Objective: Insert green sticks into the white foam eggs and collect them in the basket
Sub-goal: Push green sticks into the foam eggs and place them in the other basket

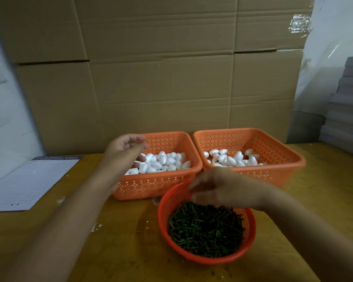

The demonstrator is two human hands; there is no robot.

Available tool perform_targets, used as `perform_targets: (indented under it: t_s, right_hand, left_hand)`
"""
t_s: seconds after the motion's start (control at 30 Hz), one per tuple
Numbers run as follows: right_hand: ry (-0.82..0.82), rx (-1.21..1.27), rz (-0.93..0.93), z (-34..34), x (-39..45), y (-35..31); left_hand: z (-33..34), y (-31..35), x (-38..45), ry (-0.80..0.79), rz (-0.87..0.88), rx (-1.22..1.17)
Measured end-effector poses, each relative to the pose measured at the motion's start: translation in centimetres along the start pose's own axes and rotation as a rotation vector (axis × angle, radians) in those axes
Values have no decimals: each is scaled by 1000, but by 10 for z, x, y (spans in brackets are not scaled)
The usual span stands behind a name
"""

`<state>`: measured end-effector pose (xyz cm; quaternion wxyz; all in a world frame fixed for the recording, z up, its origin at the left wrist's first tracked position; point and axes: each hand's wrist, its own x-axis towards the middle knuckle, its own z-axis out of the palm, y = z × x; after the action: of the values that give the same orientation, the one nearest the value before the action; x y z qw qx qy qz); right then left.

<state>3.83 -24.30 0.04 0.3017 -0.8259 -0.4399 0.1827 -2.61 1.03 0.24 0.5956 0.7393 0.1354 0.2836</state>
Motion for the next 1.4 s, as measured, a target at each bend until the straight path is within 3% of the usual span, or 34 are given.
perform_targets:
  t_s: [0.07,0.17,0.37,0.57,0.8,1.07,1.4]
  right_hand:
    - [-134,-260,-28,6,1,-1]
    - [-230,-417,-19,17,0,-2]
    - [-234,-465,-36,21,-1,-2]
    - [-247,-467,-23,21,-1,-2]
    - [-252,-463,-33,22,0,0]
    - [-238,-457,-38,23,1,2]
    - [-232,-451,-32,24,2,4]
  left_hand:
    - [-6,0,8,-24,-22,75]
    - [-13,-3,22,-95,-46,294]
    - [-20,-10,49,-205,30,976]
    - [-16,-11,57,-323,-53,1345]
    - [-4,-15,59,-393,-107,1432]
    - [1,-22,64,-521,-100,1300]
    - [-6,-28,63,-450,61,1139]
